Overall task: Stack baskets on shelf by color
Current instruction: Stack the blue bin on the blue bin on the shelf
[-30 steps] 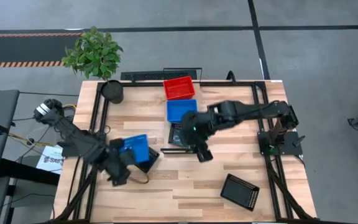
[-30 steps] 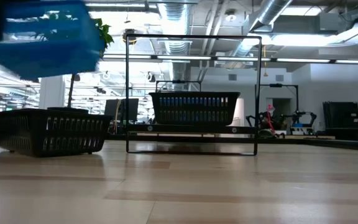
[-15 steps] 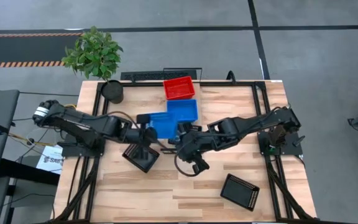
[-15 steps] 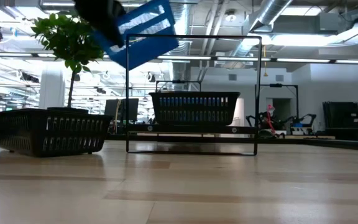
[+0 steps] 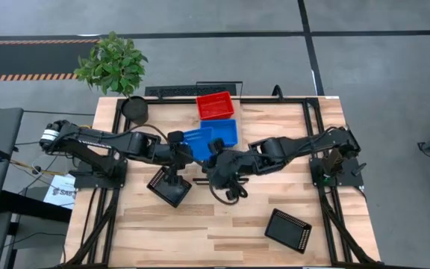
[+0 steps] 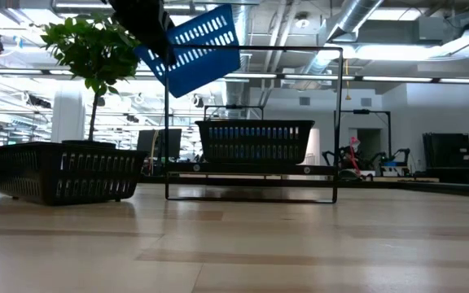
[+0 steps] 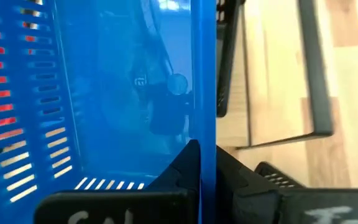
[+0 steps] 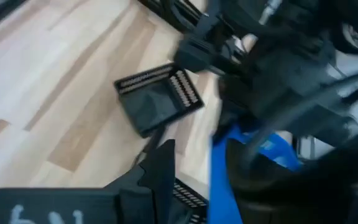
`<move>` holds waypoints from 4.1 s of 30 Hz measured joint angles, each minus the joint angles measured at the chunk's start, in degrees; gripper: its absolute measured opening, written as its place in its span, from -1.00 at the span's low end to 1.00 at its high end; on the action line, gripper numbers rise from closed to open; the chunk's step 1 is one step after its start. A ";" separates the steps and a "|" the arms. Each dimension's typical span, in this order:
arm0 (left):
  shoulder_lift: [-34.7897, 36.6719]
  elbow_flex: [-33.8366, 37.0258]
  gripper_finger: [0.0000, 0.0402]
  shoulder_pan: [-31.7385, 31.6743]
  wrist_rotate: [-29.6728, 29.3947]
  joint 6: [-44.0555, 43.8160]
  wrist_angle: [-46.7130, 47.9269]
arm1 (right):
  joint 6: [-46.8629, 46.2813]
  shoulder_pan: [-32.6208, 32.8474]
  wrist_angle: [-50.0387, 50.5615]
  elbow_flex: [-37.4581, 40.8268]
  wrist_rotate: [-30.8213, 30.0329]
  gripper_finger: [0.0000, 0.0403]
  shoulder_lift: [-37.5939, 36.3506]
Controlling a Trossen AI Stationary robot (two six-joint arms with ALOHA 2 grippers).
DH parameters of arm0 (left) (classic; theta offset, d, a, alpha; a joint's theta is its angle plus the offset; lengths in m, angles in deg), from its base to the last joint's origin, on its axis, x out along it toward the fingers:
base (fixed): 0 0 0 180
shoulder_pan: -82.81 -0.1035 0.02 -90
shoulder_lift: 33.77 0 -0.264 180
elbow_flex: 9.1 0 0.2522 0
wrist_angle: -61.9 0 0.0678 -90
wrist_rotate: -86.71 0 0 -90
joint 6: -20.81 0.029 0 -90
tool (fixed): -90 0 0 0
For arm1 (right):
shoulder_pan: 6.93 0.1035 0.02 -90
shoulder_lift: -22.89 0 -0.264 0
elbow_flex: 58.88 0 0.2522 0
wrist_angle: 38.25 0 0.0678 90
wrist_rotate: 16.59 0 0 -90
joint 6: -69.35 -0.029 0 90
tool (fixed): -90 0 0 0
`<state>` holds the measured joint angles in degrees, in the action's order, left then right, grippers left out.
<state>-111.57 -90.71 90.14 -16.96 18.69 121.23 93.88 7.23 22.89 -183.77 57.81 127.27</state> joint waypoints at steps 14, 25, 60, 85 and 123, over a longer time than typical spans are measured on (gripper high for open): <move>-0.01 0.00 -1.00 0.70 2.87 2.99 -4.72 | -2.92 -4.50 1.04 -0.02 2.08 -0.21 -0.02; -0.02 0.00 -1.00 0.70 3.14 4.49 -9.84 | -7.02 -5.15 6.06 -0.07 3.71 -0.21 -0.07; 2.89 -0.07 -0.30 2.62 -2.75 12.05 -16.86 | -10.82 -6.72 10.74 -0.07 2.99 -0.98 -0.02; 36.02 -0.04 0.30 14.26 -11.66 4.31 -13.83 | -1.83 -28.18 -20.13 36.91 12.11 -0.99 -22.46; 35.06 0.00 0.29 14.29 -12.25 4.57 -13.56 | 1.51 -32.79 -39.01 49.87 26.33 -0.93 -14.89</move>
<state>-76.51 -90.71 104.44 -29.22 23.26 107.67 95.39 -25.55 -16.11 -133.91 84.15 112.38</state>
